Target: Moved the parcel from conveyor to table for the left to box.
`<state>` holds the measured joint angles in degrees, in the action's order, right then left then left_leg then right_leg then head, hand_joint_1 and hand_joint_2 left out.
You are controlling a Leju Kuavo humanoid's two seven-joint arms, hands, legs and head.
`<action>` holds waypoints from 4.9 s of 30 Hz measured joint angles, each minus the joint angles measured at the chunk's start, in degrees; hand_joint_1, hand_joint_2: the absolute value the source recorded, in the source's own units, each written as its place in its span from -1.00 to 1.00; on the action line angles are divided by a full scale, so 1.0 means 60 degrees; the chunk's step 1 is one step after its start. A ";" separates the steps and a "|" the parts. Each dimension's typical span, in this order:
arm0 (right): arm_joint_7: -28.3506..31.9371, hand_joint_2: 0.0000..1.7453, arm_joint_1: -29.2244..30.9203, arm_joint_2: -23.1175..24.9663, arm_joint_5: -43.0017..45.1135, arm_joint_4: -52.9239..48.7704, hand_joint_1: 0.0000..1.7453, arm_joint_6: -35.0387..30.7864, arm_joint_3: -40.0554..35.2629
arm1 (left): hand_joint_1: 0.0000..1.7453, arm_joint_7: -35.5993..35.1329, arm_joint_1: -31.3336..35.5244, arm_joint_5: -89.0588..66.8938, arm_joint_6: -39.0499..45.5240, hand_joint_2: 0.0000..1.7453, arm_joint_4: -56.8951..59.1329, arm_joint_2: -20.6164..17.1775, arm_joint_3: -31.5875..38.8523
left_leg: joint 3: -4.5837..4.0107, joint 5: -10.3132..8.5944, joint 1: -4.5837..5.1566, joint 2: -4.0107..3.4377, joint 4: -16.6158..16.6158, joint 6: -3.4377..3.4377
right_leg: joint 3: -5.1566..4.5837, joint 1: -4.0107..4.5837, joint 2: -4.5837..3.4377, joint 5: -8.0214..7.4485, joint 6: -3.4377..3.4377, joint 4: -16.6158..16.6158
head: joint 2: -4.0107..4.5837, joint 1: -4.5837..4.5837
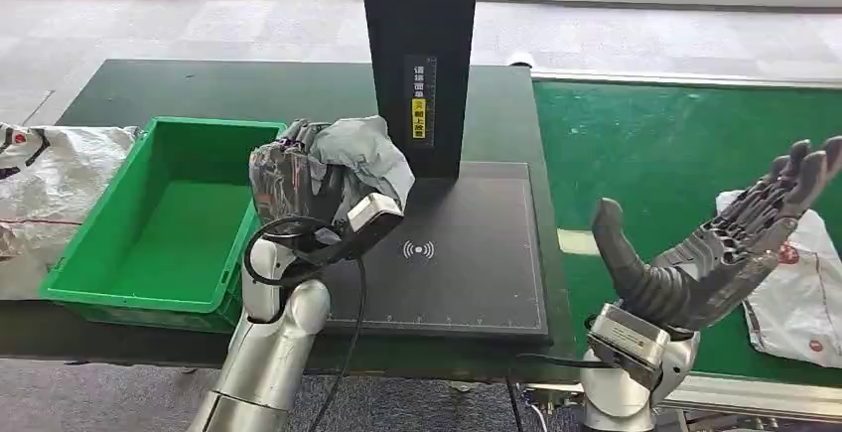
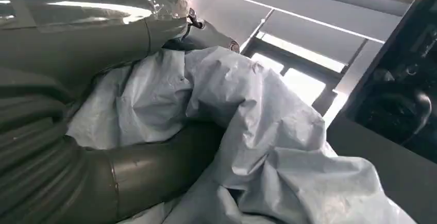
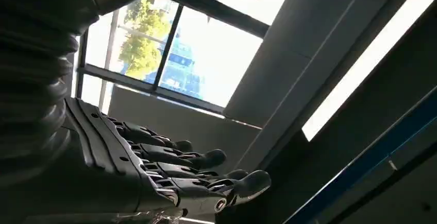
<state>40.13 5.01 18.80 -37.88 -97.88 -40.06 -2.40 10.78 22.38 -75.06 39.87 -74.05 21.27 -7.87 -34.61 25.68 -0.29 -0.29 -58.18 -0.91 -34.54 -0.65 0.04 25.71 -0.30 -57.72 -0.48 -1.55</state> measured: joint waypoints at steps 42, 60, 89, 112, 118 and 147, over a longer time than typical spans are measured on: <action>-0.0004 1.00 -0.0003 0.0000 -0.0062 0.0474 -1.00 0.0004 0.0168 | 1.00 0.1882 0.0602 0.0793 0.0000 1.00 -0.0226 -0.0058 0.4025 | 0.0005 -0.0002 -0.0007 -0.0001 0.0002 -0.0004 | -0.0003 0.0006 -0.0005 0.0000 0.0003 -0.0001 | 0.0000 0.0000; -0.0004 1.00 0.0015 0.0000 -0.0004 0.0765 -1.00 0.0004 0.0222 | 1.00 0.4765 0.1095 0.3698 0.0000 1.00 -0.0299 -0.0080 0.6921 | 0.0003 -0.0003 -0.0008 -0.0001 0.0002 -0.0004 | -0.0004 0.0007 -0.0007 0.0000 0.0003 -0.0003 | 0.0000 0.0000; 0.0000 1.00 0.0008 0.0000 0.0000 0.0936 -1.00 0.0004 0.0393 | 1.00 0.4863 0.1208 0.4095 0.0000 1.00 -0.0320 -0.0142 0.7391 | 0.0003 -0.0004 -0.0011 0.0000 0.0002 -0.0007 | -0.0004 0.0011 -0.0005 0.0000 0.0004 -0.0003 | 0.0000 0.0000; 0.0000 1.00 -0.0010 0.0000 -0.0018 0.1024 -1.00 0.0004 0.0546 | 1.00 0.4867 0.1228 0.4550 0.0000 1.00 -0.0619 -0.0149 0.8061 | 0.0004 -0.0005 -0.0012 0.0001 0.0002 -0.0008 | -0.0004 0.0012 -0.0006 0.0000 0.0004 -0.0004 | 0.0000 0.0000; 0.0000 1.00 -0.0020 0.0000 -0.0055 0.1024 -1.00 0.0004 0.0612 | 1.00 0.4867 0.1224 0.4495 0.0000 1.00 -0.0623 -0.0149 0.8193 | 0.0002 -0.0006 -0.0012 0.0001 0.0002 -0.0007 | -0.0002 0.0010 -0.0001 0.0000 0.0004 -0.0004 | 0.0000 0.0000; 0.0000 1.00 -0.0028 0.0000 -0.0117 0.1177 -1.00 0.0004 0.0681 | -1.00 0.3661 0.1377 0.2484 0.0004 -1.00 0.0685 -0.0066 0.7748 | 0.0012 -0.0006 -0.0010 -0.0005 0.0000 -0.0008 | -0.0003 0.0008 -0.0010 -0.0002 0.0005 -0.0003 | 0.0000 0.0000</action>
<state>40.13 4.84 18.80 -38.58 -90.82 -40.04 1.68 32.74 30.64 -60.15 39.89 -69.94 20.87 38.62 -34.54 25.64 -0.35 -0.32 -58.18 -0.96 -34.56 -0.61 -0.02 25.70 -0.27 -57.74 -0.48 -1.55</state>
